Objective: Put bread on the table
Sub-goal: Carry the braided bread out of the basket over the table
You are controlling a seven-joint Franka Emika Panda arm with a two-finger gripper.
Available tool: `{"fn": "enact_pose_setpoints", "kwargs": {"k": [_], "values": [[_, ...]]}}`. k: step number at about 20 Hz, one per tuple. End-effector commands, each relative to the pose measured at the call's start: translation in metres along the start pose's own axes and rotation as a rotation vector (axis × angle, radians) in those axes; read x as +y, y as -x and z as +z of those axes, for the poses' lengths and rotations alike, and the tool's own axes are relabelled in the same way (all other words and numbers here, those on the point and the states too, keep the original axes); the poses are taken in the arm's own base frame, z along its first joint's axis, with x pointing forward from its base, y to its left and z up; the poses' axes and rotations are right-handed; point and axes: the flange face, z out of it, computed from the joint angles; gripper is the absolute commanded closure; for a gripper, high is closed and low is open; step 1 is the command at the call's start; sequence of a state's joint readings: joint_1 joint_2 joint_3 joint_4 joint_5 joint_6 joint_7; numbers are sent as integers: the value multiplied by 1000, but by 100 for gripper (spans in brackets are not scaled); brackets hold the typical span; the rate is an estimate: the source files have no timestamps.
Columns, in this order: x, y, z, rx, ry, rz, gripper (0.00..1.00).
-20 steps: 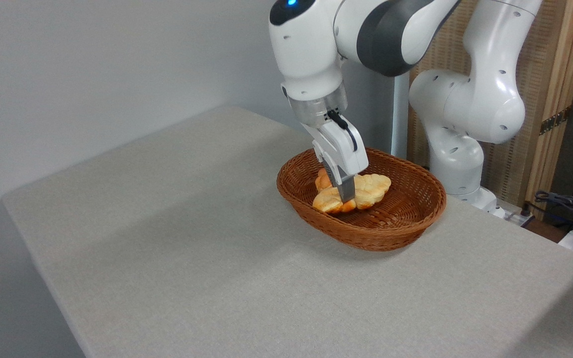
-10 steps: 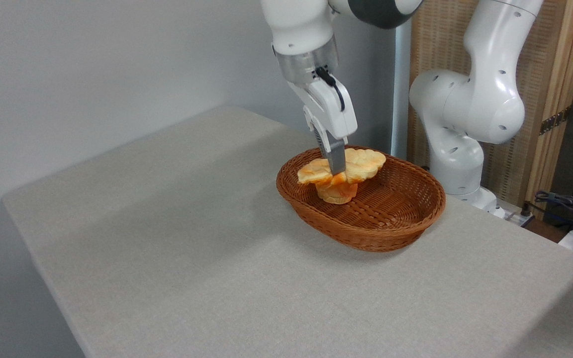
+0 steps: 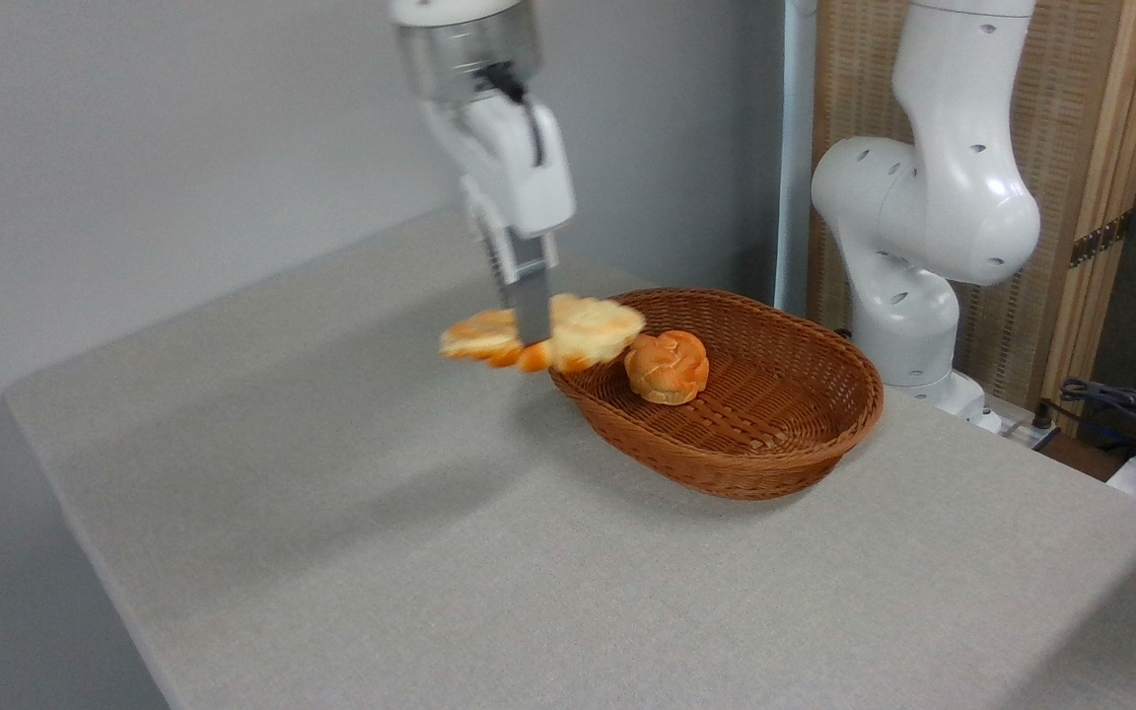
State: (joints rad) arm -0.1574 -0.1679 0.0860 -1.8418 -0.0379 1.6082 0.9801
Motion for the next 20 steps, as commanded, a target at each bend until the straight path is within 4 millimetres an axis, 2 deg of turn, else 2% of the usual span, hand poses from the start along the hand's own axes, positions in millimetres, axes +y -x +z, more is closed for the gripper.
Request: {"fn": "enact_pose_setpoints", "kwargs": {"k": [1,2,4,5,6,7,8,9,20], "values": [[-31,-31,9,35,-15,-24,89],[-36,-35,18,41,1,-43,88],[-43,-46,33,60,19,-120,73],[-44,-53,41,65,26,-148,70],[-40,-63,48,55,36,-163,58],[-37,-71,55,45,46,-183,38],[-34,-79,62,35,56,-207,6],[-31,-85,67,26,60,-219,1],[-25,-85,50,44,29,-202,0]]}}
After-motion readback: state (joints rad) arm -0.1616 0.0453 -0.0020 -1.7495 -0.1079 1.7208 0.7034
